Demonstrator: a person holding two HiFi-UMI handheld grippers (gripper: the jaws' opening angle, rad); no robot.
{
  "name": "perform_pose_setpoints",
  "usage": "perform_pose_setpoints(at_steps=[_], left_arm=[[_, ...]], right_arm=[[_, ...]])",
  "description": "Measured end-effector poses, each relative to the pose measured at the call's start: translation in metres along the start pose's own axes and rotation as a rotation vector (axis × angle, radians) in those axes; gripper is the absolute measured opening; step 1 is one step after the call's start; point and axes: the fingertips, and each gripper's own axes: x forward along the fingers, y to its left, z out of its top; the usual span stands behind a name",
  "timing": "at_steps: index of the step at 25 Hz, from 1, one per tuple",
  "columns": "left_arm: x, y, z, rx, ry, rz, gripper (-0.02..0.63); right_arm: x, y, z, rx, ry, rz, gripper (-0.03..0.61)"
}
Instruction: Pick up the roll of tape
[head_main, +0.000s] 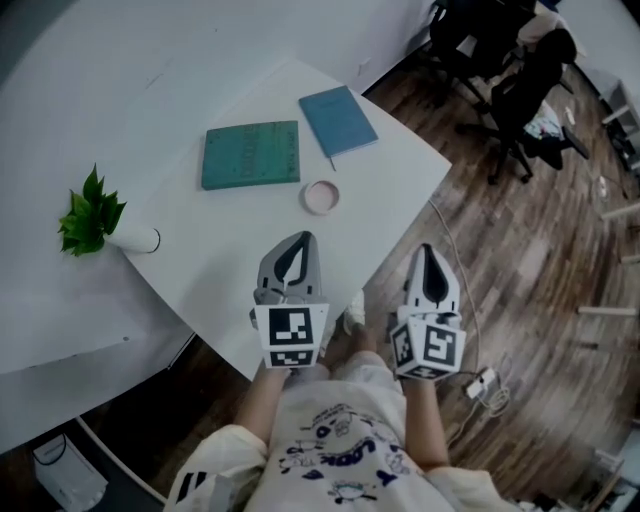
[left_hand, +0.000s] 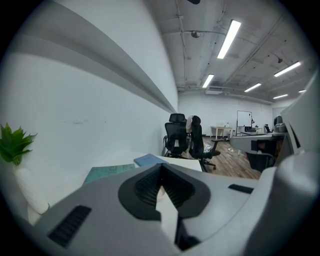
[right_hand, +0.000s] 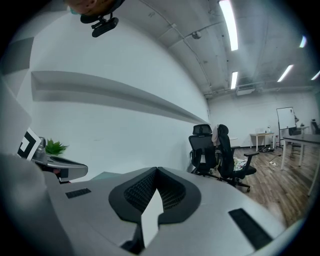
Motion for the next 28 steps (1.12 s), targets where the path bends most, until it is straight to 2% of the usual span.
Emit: perform_pose_setpoints(at_steps=[6,12,15,25,28], left_arm=[[0.037,0.000,-0.025,0.018,0.100,0.055,0.002],[0.074,0.006,-0.042,0.015,0.176,0.113,0.002],[0.093,0.005,-0.050,0.019,0.204,0.097,0.002],[0.145,-0.017,-0.092,-0.001,0.361,-0.033,0.002],[0.155,-0.022,-0.104,0.003,0.402,-0.056,0.039]], right_arm=[[0.041,-0.018,-0.013,0.018,0.054,0.051,0.000],[0.086,-0.031,-0.028,-0.013,0.116,0.117,0.000],[0.105,-0.038,-0.037,-0.016,0.141,0.132,0.000],[0.150,-0.045,-0.067,-0.017,0.219,0.187,0.000],[0.159,-0.044,-0.073,-0.010,0.241,0.191,0.000]])
